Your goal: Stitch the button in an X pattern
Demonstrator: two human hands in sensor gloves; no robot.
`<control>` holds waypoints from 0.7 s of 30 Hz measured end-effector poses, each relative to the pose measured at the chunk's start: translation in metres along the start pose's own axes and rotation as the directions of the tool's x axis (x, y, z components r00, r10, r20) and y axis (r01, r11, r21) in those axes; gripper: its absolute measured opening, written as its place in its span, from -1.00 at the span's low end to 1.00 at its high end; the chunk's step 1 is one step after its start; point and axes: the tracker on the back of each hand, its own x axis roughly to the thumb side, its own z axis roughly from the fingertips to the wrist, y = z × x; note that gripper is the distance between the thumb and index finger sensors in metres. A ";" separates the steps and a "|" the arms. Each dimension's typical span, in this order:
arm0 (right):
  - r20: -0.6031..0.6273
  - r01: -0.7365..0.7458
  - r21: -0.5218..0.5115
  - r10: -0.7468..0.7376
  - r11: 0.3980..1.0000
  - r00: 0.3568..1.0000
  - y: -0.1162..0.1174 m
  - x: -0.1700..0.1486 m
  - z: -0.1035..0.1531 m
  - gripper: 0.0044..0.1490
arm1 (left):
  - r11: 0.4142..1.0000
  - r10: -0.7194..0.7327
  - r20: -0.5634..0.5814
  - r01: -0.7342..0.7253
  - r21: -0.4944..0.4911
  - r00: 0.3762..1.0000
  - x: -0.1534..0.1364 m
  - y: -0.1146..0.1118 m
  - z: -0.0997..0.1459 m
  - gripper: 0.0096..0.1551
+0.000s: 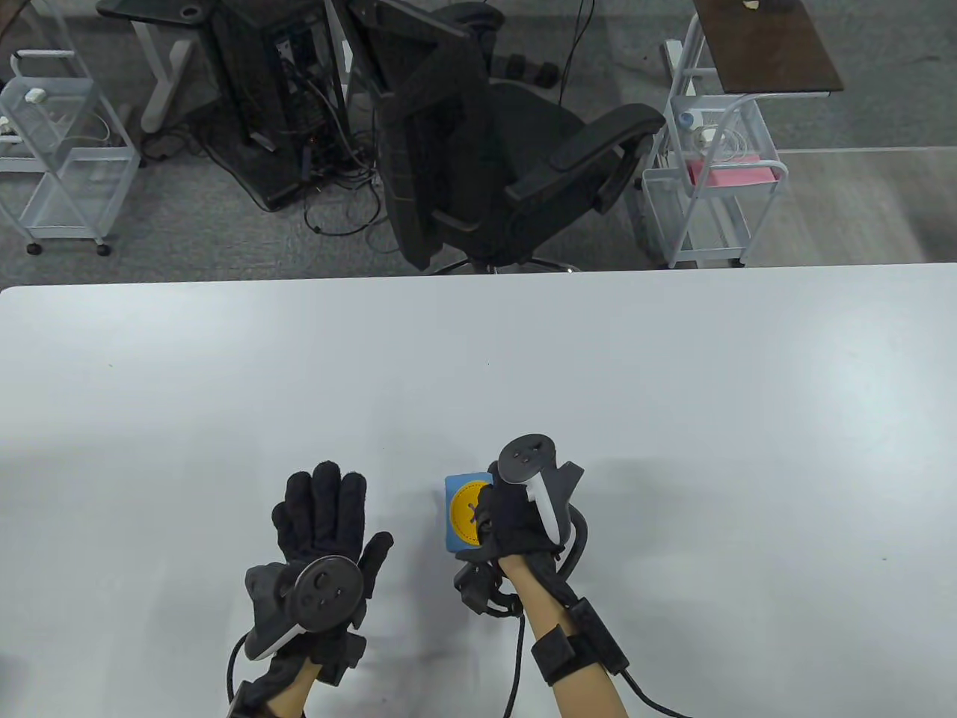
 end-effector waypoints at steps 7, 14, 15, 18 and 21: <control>-0.037 -0.187 -0.105 0.184 0.977 0.982 0.009 0.004 -0.001 -0.41 | 0.999 -0.001 -0.001 0.001 -0.050 1.000 -0.001 -0.007 -0.002 -0.12; -0.077 -0.281 -0.135 0.272 0.950 0.959 0.015 0.005 -0.001 -0.37 | 0.998 -0.001 -0.007 0.000 -0.059 1.000 -0.001 -0.008 -0.003 -0.12; -0.083 -0.295 -0.144 0.286 0.944 0.955 0.016 0.005 -0.001 -0.37 | 0.997 0.012 -0.007 -0.012 -0.071 1.000 -0.002 -0.008 -0.003 -0.12; -0.103 -0.340 -0.166 0.327 0.926 0.939 0.019 0.006 0.000 -0.35 | 0.997 0.017 -0.015 -0.018 -0.078 1.000 -0.003 -0.008 -0.003 -0.12; -0.128 -0.388 -0.184 0.370 0.903 0.920 0.021 0.006 0.000 -0.29 | 0.996 0.011 -0.023 -0.013 -0.087 1.000 -0.005 -0.009 -0.003 -0.12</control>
